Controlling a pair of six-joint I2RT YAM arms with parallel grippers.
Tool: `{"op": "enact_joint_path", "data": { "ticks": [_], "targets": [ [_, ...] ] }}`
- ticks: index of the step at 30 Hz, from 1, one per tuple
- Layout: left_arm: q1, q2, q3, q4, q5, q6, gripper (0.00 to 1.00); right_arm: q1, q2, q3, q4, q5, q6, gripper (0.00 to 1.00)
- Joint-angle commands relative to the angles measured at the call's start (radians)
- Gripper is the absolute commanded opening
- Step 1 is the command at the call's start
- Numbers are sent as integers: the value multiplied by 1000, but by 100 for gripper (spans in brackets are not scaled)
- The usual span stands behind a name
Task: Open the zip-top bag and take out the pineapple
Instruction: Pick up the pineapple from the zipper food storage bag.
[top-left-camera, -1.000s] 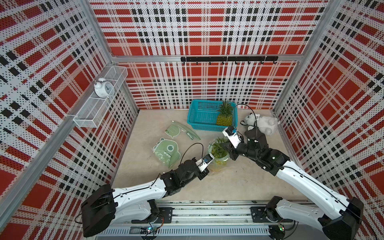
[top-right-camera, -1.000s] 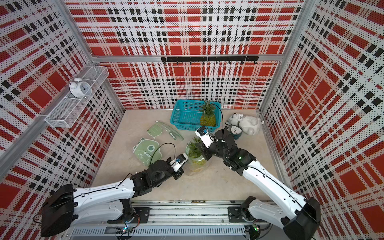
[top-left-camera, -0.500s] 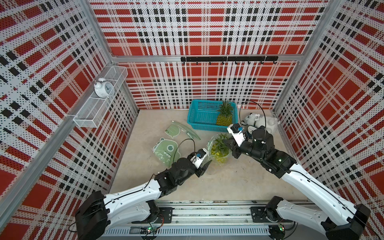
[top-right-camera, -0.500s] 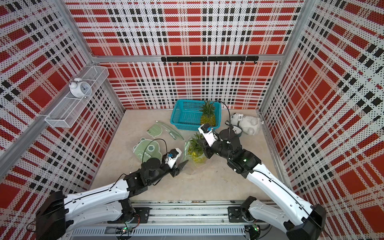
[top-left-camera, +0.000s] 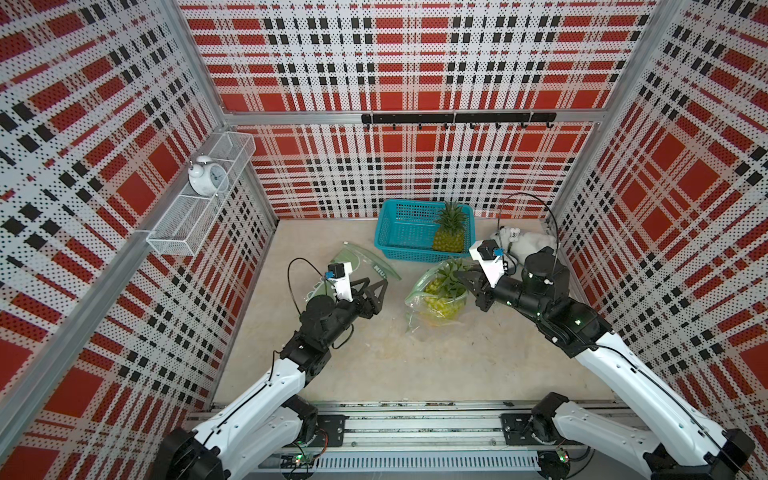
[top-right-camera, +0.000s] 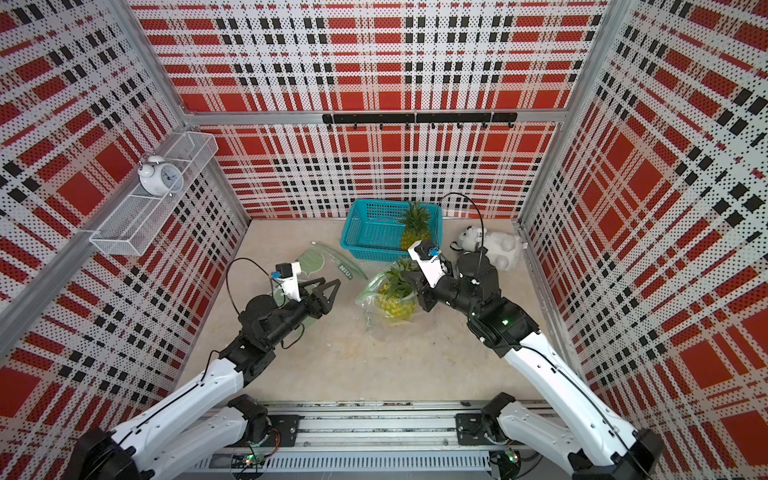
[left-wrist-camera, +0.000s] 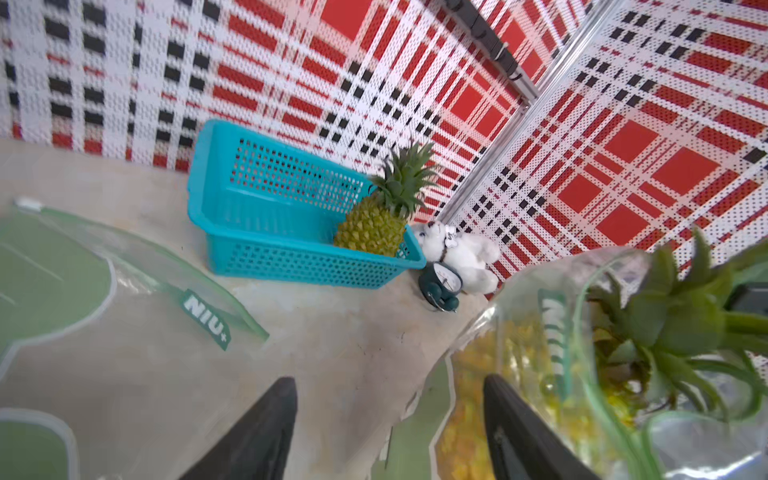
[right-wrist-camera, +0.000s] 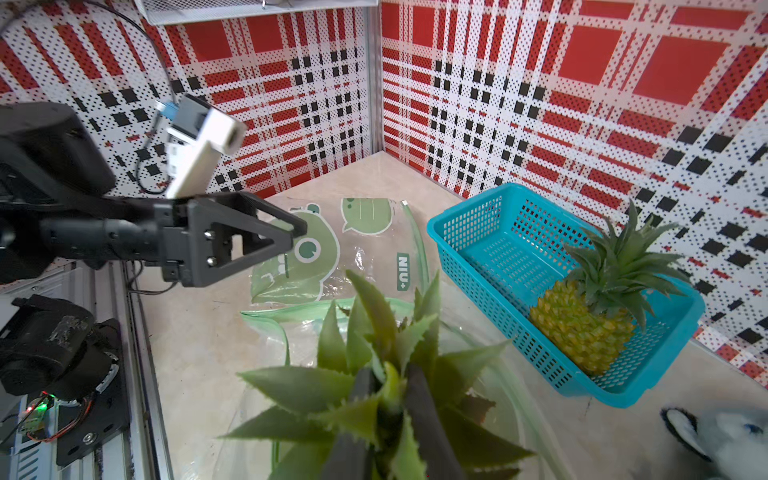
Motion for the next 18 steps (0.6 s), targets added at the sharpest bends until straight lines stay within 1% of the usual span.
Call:
{"op": "enact_joint_path", "data": {
  "ticks": [1,4,6,9,14,16,18],
  "targets": [
    [-5,40,30,7,71,-121,74,-8,-7,105,149,-70,-31,0],
    [-28,46,33,2,52,-95,76,-21,13,156,153,-48,-36,0],
    [-51,30,25,-20,25,-39,80,-37,38,215,122,-38,-42,0],
    [-75,18,6,-43,12,70,81,-55,74,290,80,-56,-48,0],
    [-108,15,-27,-20,55,288,83,-59,104,348,57,-72,-44,0],
    [-106,17,-41,2,118,356,85,-59,106,354,58,-74,-40,0],
    [-109,24,-45,10,106,408,86,-61,107,354,67,-77,-32,0]
  ]
}}
